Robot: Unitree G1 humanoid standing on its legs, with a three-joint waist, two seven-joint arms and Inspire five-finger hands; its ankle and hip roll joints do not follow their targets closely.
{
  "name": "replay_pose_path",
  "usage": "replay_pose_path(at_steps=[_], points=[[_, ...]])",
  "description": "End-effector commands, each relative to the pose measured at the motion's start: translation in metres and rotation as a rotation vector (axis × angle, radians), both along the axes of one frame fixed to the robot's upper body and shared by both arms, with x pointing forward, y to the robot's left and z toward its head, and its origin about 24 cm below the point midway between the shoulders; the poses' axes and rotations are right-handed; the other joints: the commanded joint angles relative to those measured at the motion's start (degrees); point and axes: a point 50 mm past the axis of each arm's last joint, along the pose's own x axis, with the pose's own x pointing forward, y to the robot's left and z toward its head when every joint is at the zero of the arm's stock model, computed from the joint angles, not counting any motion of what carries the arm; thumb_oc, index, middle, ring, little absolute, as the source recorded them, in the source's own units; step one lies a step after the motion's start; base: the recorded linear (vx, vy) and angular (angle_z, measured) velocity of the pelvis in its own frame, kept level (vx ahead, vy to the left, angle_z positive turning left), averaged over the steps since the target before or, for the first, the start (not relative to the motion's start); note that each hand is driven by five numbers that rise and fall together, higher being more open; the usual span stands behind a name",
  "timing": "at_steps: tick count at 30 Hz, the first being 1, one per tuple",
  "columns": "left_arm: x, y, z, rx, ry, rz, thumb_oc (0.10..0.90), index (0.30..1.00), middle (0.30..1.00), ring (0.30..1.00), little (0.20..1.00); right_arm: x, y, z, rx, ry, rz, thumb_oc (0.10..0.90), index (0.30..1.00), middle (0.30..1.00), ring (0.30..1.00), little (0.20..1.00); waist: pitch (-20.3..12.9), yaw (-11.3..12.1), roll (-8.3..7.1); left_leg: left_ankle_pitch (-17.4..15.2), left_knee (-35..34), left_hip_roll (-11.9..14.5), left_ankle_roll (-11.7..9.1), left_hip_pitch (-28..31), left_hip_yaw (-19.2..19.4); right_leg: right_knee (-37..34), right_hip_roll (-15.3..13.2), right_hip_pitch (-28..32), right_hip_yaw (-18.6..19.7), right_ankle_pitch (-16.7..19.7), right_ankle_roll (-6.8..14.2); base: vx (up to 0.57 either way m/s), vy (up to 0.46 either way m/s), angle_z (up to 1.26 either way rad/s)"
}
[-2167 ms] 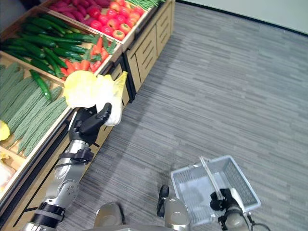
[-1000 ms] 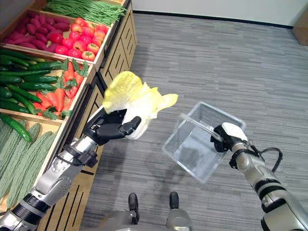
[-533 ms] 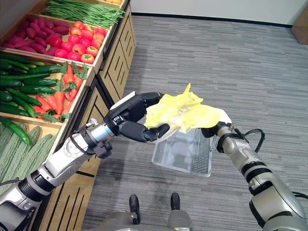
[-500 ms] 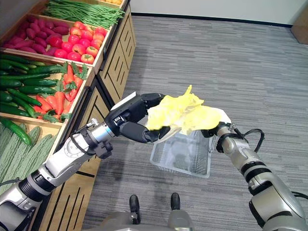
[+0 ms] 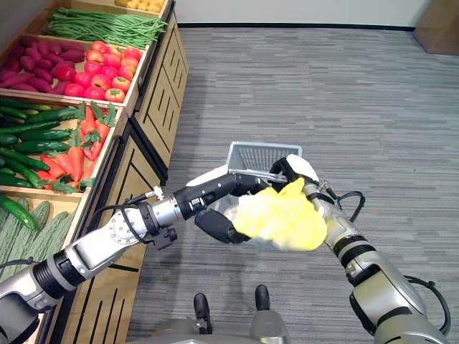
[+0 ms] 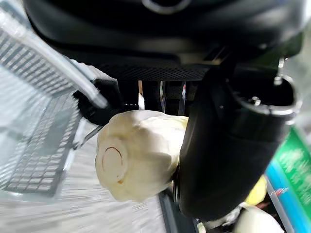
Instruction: Get the vegetables into the basket
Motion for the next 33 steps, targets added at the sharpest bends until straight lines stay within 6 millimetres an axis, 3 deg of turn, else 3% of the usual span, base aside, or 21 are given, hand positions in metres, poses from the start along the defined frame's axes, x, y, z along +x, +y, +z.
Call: replay_pose_path(at_steps=[1, 9, 12, 17, 18, 21, 22, 23, 27, 33], points=[[0.006, -0.015, 0.023, -0.111, -0.150, -0.043, 0.400, 0.300, 0.300, 0.300, 0.300, 0.021, 0.028, 0.087, 0.205, -0.364, 0.099, 0.400, 0.300, 0.300, 0.300, 0.300, -6.56, 1.84, -2.07, -3.47, 0.01, 3.18, -5.08, 2.74, -0.77, 0.28, -4.53, -1.90, -3.26, 1.59, 5.37, 0.00, 0.000, 0.00], [0.026, -0.007, -0.003, 0.062, -0.247, 0.099, 0.400, 0.300, 0.300, 0.300, 0.300, 0.015, 0.036, 0.091, 0.305, -0.365, 0.146, 0.400, 0.300, 0.300, 0.300, 0.300, -6.65, 1.47, -2.32, -3.58, 0.01, 3.38, -5.10, 2.93, -0.63, 0.36, -4.53, -1.75, -3.41, 1.41, 5.40, 0.00, 0.000, 0.00], [0.037, 0.005, -0.022, 0.146, -0.259, 0.203, 0.400, 0.300, 0.300, 0.300, 0.300, 0.010, 0.039, 0.093, 0.325, -0.369, 0.180, 0.400, 0.300, 0.300, 0.300, 0.300, -6.78, 1.36, -2.49, -3.69, 0.01, 3.52, -5.12, 3.18, -0.61, 0.34, -4.41, -1.45, -3.40, 1.13, 5.30, 0.00, 0.000, 0.00], [0.046, 0.017, -0.036, 0.258, -0.320, 0.274, 0.400, 0.300, 0.300, 0.300, 0.300, 0.005, 0.046, 0.099, 0.362, -0.385, 0.229, 0.400, 0.300, 0.300, 0.300, 0.300, -6.90, 1.25, -2.66, -3.80, 0.01, 3.65, -5.24, 3.52, -0.44, 0.32, -4.19, -1.11, -3.32, 0.91, 5.18, 0.01, -0.002, 0.00], [0.051, 0.027, -0.047, 0.298, -0.313, 0.344, 0.400, 0.300, 0.300, 0.300, 0.300, 0.002, 0.049, 0.101, 0.386, -0.395, 0.251, 0.400, 0.300, 0.300, 0.300, 0.300, -6.90, 1.23, -2.84, -3.83, 0.01, 3.71, -5.27, 3.66, -0.41, 0.31, -4.09, -1.02, -3.35, 0.81, 5.11, 0.00, 0.000, 0.00], [0.053, 0.033, -0.054, 0.319, -0.313, 0.397, 0.400, 0.300, 0.300, 0.300, 0.300, -0.001, 0.049, 0.103, 0.398, -0.400, 0.265, 0.400, 0.300, 0.300, 0.300, 0.300, -6.92, 1.22, -2.86, -3.90, 0.01, 3.77, -5.27, 3.70, -0.37, 0.28, -4.10, -0.89, -3.43, 0.75, 5.06, 0.00, 0.000, 0.00], [0.056, 0.041, -0.062, 0.350, -0.315, 0.464, 0.873, 0.962, 0.962, 0.962, 0.962, -0.003, 0.052, 0.104, 0.411, -0.404, 0.281, 0.400, 0.300, 0.300, 0.300, 0.300, -6.93, 1.26, -2.94, -3.91, 0.01, 3.87, -5.29, 3.79, -0.36, 0.27, -4.07, -0.80, -3.45, 0.65, 5.03, 0.00, 0.000, 0.00], [0.057, 0.043, -0.066, 0.363, -0.312, 0.483, 0.900, 1.000, 1.000, 1.000, 1.000, -0.004, 0.052, 0.104, 0.412, -0.404, 0.285, 0.400, 0.300, 0.300, 0.300, 0.300, -6.97, 1.24, -3.00, -3.92, 0.01, 3.89, -5.27, 3.82, -0.36, 0.29, -4.03, -0.77, -3.45, 0.60, 5.01, 0.00, 0.000, 0.00], [0.057, 0.048, -0.072, 0.386, -0.314, 0.517, 0.900, 1.000, 1.000, 1.000, 1.000, -0.005, 0.050, 0.103, 0.404, -0.403, 0.281, 0.400, 0.300, 0.300, 0.300, 0.300, -7.14, 1.32, -3.04, -3.97, 0.01, 3.98, -5.30, 3.97, -0.35, 0.24, -3.92, -0.49, -3.61, 0.48, 4.92, 0.00, 0.000, 0.00], [0.052, 0.040, -0.060, 0.319, -0.333, 0.484, 0.900, 1.000, 1.000, 1.000, 1.000, -0.002, 0.037, 0.088, 0.390, -0.358, 0.202, 0.400, 0.300, 0.300, 0.300, 0.300, -7.32, 1.76, -3.02, -4.07, 0.01, 4.00, -5.22, 4.12, -0.84, 0.16, -3.92, 0.25, -4.30, 0.23, 4.81, 0.00, -0.001, 0.01]])
